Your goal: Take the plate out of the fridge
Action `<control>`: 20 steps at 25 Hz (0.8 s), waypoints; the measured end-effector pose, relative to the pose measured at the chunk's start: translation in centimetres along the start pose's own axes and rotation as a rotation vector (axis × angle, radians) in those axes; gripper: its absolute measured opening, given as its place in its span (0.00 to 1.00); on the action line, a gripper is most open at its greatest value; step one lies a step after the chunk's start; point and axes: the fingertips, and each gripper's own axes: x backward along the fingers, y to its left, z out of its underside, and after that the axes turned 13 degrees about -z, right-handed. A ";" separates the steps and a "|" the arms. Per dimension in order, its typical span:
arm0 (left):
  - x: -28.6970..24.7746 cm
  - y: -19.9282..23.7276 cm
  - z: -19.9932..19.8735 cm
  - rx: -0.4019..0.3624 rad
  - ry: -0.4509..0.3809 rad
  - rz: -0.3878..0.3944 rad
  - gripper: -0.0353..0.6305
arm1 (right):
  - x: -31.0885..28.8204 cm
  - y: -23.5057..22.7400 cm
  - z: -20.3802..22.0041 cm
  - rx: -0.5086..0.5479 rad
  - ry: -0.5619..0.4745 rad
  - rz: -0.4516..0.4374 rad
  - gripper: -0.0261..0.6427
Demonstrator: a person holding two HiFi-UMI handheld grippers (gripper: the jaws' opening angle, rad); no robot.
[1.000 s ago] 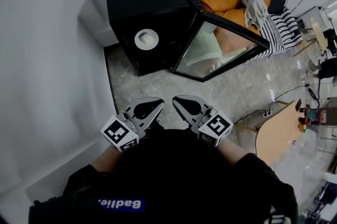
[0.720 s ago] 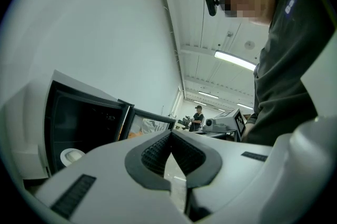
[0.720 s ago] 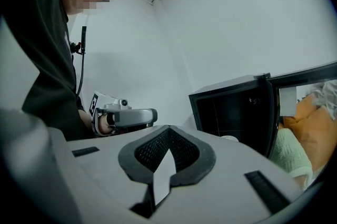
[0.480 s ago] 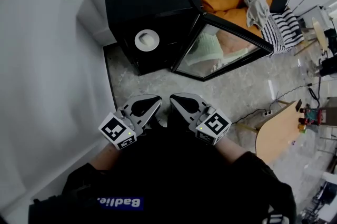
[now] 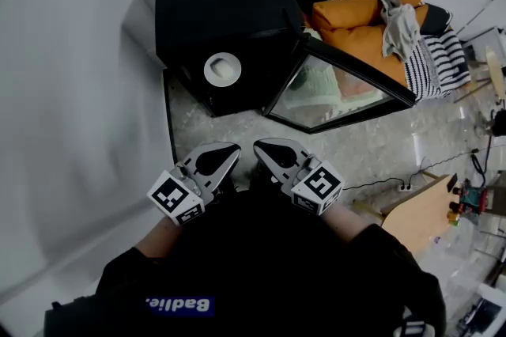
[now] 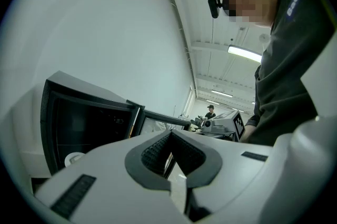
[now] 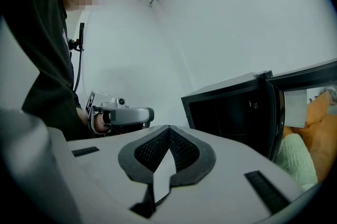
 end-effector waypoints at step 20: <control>-4.2 1.4 -1.2 -0.028 0.002 -0.150 0.06 | -0.5 -7.9 1.4 -0.111 0.056 -0.095 0.05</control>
